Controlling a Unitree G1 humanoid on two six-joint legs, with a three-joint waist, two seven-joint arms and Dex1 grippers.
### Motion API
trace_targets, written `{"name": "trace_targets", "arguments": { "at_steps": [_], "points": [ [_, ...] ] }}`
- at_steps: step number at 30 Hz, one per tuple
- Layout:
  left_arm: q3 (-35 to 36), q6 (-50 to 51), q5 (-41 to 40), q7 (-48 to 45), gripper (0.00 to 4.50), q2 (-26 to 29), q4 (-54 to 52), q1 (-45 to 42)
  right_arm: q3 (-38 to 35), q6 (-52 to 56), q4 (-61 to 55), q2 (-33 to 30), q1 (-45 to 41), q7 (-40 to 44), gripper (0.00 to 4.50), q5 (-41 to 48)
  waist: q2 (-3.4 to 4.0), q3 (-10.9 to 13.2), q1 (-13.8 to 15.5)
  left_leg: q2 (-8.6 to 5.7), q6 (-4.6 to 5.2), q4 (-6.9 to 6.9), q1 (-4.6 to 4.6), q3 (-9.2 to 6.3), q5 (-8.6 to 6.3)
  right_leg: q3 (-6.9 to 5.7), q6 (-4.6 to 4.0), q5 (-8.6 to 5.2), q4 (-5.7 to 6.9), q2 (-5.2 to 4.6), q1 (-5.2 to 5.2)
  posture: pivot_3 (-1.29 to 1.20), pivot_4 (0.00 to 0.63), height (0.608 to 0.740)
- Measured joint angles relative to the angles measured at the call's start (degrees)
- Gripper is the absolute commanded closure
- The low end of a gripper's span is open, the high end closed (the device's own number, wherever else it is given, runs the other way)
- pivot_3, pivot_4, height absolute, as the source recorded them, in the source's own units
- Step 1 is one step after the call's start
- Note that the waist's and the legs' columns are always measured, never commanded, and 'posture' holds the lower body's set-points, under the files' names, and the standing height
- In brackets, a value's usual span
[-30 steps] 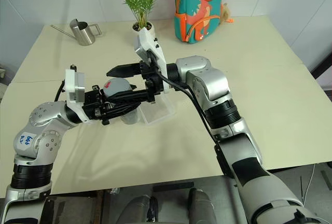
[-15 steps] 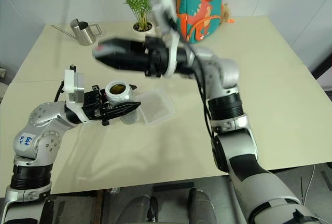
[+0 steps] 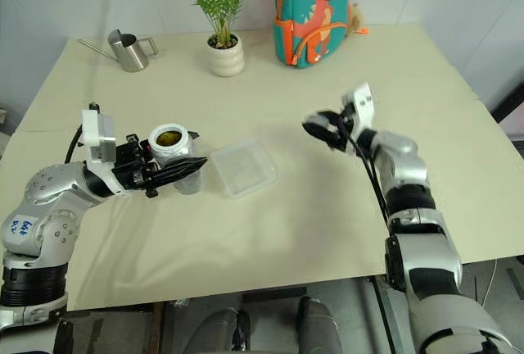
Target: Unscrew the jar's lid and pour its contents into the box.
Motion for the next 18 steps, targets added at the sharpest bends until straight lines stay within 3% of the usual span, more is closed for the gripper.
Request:
{"name": "trace_targets", "arguments": {
  "at_steps": [6,7,11,14,18],
  "points": [
    [0.0,0.7,-0.1,0.0,2.18,0.1,1.0,-1.5,-0.9,-9.1,6.0,-0.1,2.2,-4.6,1.94,-3.3,0.0,0.0,-0.2,0.15,-0.07,0.24,0.03,0.05,0.04,0.07,-0.06,0.04,0.08,0.16,0.1,0.0,0.15,0.74],
    [0.0,0.8,-0.2,0.0,2.18,0.1,1.0,-1.9,-1.9,-9.2,6.4,0.1,2.2,-4.7,1.21,-3.1,0.0,0.0,-0.1,0.17,-0.07,0.29,0.04,0.03,0.04,0.08,-0.08,0.05,0.08,0.16,0.14,0.0,0.15,0.74],
    [0.0,1.3,-0.2,0.1,2.18,0.1,1.0,-2.2,-3.4,-9.2,6.2,-0.1,2.3,-2.1,0.04,-2.0,0.0,0.0,0.3,0.17,-0.07,0.35,0.08,-0.11,0.04,0.17,-0.1,0.1,0.09,0.17,0.16,0.0,0.15,0.74],
    [0.1,1.3,-0.1,0.8,2.18,0.1,1.4,-2.8,-4.4,-6.0,1.2,-1.5,2.5,3.4,0.04,0.3,0.07,0.0,0.7,0.18,-0.07,0.34,0.05,-0.13,0.04,0.17,-0.1,0.11,0.08,0.17,0.14,0.0,0.15,0.74],
    [-0.5,0.4,3.2,1.4,2.18,2.2,4.5,-5.8,-2.0,3.5,-16.3,-5.4,4.7,14.3,0.04,3.6,0.11,0.1,0.9,0.2,-0.07,0.32,0.04,-0.2,0.03,0.13,-0.1,0.1,0.05,0.24,0.14,0.0,0.15,0.74]
  ]
}}
